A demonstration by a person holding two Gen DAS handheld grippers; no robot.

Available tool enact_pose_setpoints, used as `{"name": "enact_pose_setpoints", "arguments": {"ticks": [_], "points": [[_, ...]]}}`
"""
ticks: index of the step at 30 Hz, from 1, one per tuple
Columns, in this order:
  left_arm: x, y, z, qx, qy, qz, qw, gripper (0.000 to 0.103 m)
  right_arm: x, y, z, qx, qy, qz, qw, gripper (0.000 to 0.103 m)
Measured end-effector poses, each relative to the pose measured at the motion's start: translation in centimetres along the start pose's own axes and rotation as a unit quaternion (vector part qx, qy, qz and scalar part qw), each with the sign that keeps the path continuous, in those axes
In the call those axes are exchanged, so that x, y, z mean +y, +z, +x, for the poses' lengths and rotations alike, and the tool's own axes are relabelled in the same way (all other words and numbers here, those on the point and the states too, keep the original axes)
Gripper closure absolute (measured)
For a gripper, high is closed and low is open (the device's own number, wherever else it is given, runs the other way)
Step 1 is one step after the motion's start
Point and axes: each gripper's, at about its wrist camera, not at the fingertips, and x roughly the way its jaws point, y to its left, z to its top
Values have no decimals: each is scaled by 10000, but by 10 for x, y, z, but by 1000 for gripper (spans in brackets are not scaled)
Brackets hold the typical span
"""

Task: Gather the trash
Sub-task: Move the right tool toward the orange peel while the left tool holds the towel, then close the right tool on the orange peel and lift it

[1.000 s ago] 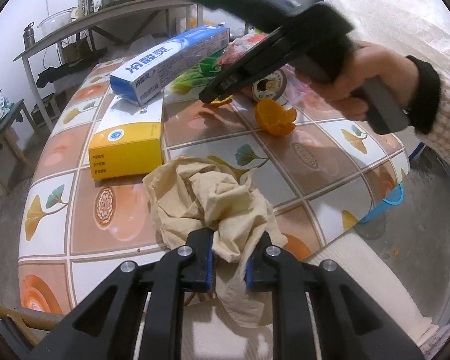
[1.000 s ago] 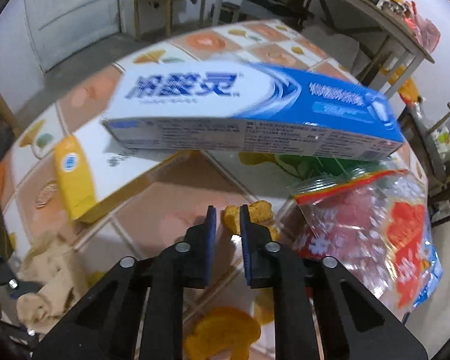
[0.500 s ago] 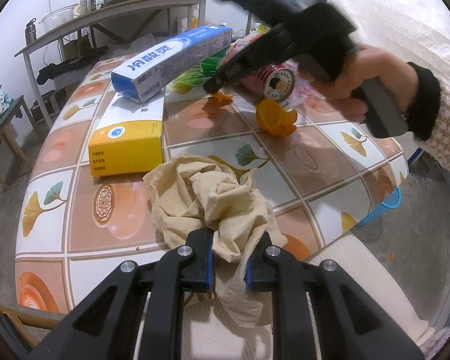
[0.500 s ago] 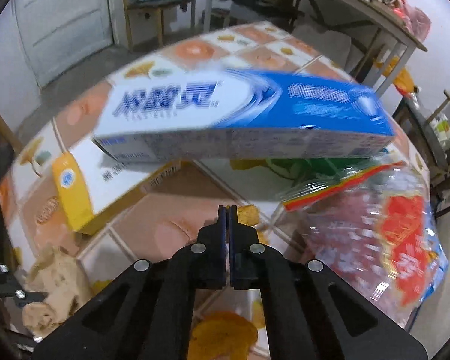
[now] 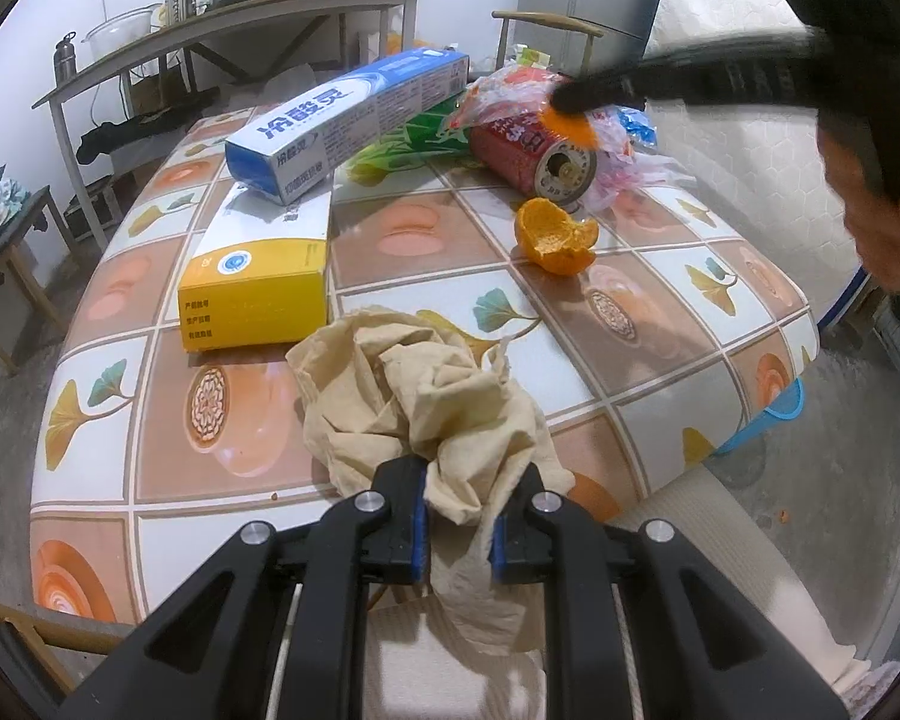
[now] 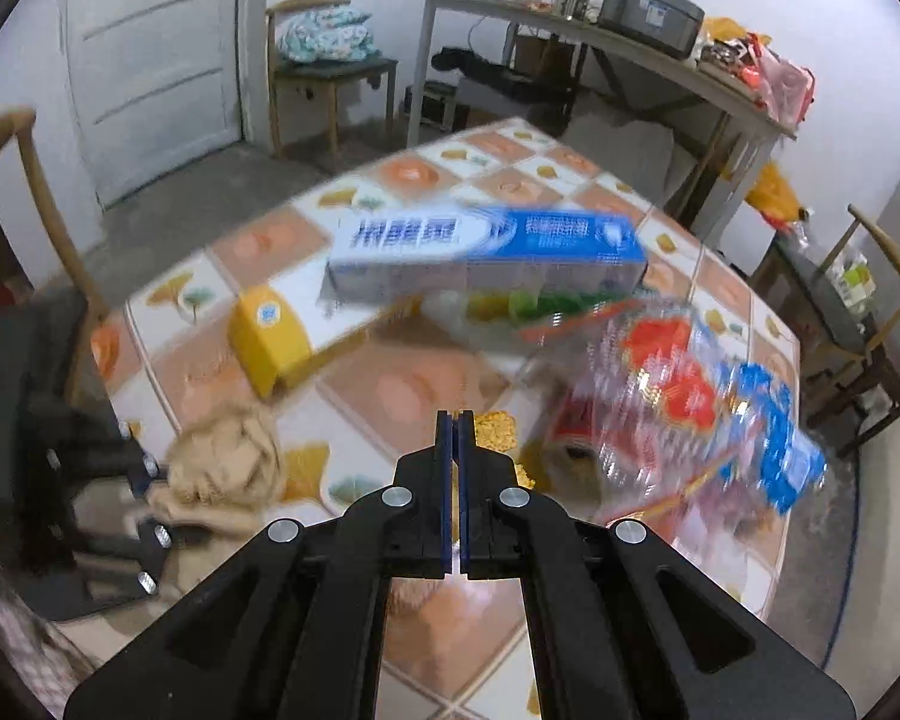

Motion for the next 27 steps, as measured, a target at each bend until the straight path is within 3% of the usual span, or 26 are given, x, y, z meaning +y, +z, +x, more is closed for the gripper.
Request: {"name": "enact_pose_setpoints", "arguments": {"ticks": [7, 11, 14, 18, 21, 27], "points": [[-1, 0, 0, 6, 50, -2, 10000, 89, 8, -27, 33, 454, 219, 150, 9986, 101], [-2, 0, 1, -1, 76, 21, 10000, 89, -4, -32, 27, 434, 452, 538, 9966, 77], [-2, -1, 0, -2, 80, 23, 10000, 89, -20, -35, 10, 210, 745, 976, 9922, 69], [-2, -1, 0, -1, 80, 28, 10000, 89, -44, -43, -2, 60, 1034, 1673, 9804, 67], [-2, -1, 0, 1, 84, 34, 10000, 89, -60, -53, 9, 223, 1194, 2242, 9670, 67], [-2, -1, 0, -2, 81, 28, 10000, 89, -63, -60, 30, 483, 1439, 2749, 9494, 67]]}}
